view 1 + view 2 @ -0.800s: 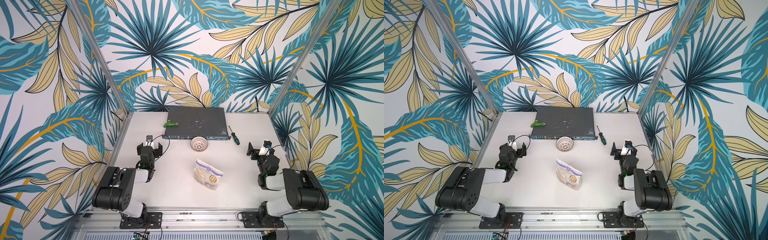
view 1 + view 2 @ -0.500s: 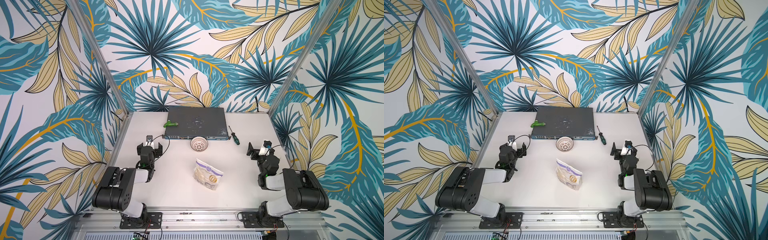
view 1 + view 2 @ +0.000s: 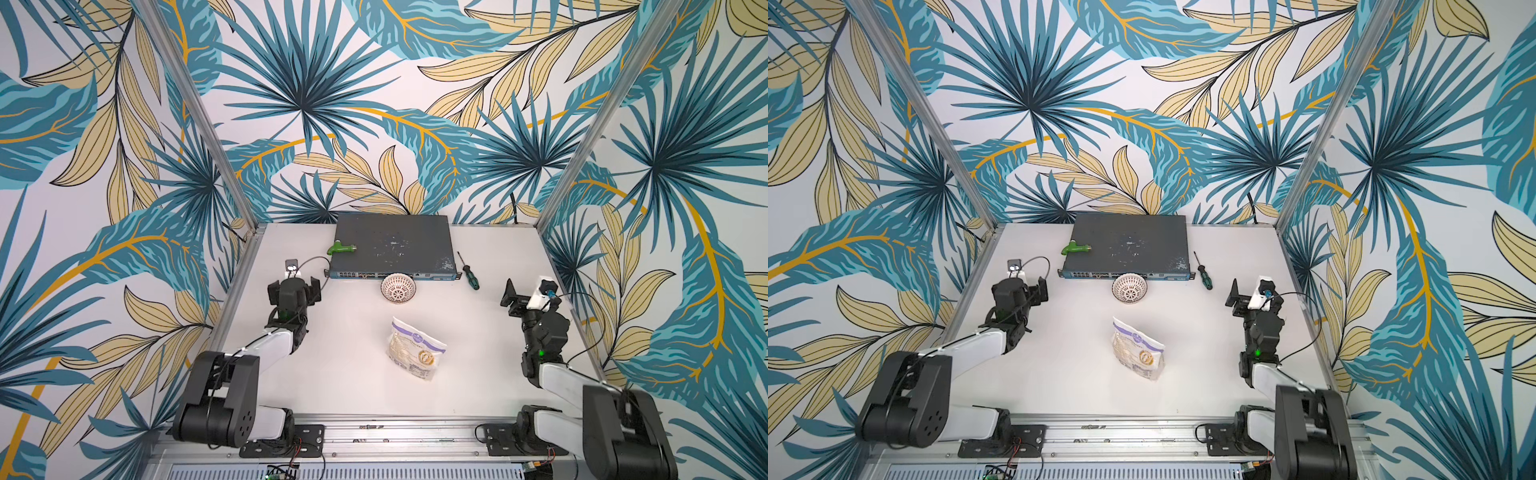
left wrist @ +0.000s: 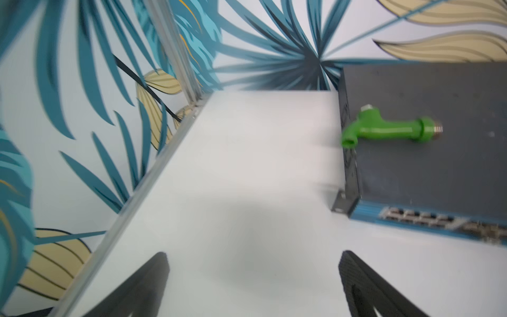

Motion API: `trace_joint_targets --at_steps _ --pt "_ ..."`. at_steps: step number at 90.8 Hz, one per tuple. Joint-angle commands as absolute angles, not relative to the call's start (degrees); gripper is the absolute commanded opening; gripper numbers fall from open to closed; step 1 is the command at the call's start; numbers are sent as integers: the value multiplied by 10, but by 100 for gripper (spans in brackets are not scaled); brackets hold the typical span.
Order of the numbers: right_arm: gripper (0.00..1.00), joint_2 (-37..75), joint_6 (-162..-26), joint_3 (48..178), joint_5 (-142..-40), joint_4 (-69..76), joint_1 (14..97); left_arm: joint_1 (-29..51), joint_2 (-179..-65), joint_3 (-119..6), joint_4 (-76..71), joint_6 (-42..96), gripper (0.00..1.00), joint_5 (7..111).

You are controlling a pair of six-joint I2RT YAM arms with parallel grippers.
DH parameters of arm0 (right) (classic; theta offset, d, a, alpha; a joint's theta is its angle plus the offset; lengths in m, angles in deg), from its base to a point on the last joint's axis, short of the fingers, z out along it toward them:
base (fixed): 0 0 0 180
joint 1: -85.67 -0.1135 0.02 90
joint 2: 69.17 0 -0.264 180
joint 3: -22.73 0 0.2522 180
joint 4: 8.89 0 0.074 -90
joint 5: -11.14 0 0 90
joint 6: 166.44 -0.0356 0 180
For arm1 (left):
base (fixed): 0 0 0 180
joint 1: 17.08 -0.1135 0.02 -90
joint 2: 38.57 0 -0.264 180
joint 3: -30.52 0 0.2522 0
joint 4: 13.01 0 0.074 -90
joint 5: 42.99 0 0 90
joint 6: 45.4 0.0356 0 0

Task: Pour the oats into the breakfast bowl
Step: Adjust the oats bag at the center of the board.

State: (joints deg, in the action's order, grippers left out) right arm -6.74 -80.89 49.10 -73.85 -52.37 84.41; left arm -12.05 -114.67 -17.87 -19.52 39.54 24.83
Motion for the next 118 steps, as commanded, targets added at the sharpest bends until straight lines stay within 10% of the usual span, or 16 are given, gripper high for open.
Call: trace_joint_targets --at_steps 1,17,37,60,71,118 --pt "100 -200 -901 494 -674 -313 842 -123 -1043 -221 7 279 100 203" --pt "100 -392 -979 548 -700 -35 844 -124 -917 -281 287 37 100 238" --pt "100 -338 -1139 670 -782 165 845 -124 -849 -296 340 95 100 472" --pt "100 -419 -1210 611 -973 -47 846 -124 -842 -320 431 179 100 559" --pt "100 -331 -1098 735 -1029 112 829 -124 -841 -310 451 170 100 546" --pt "100 28 -825 1049 -681 400 251 -122 -833 -260 440 136 100 596"
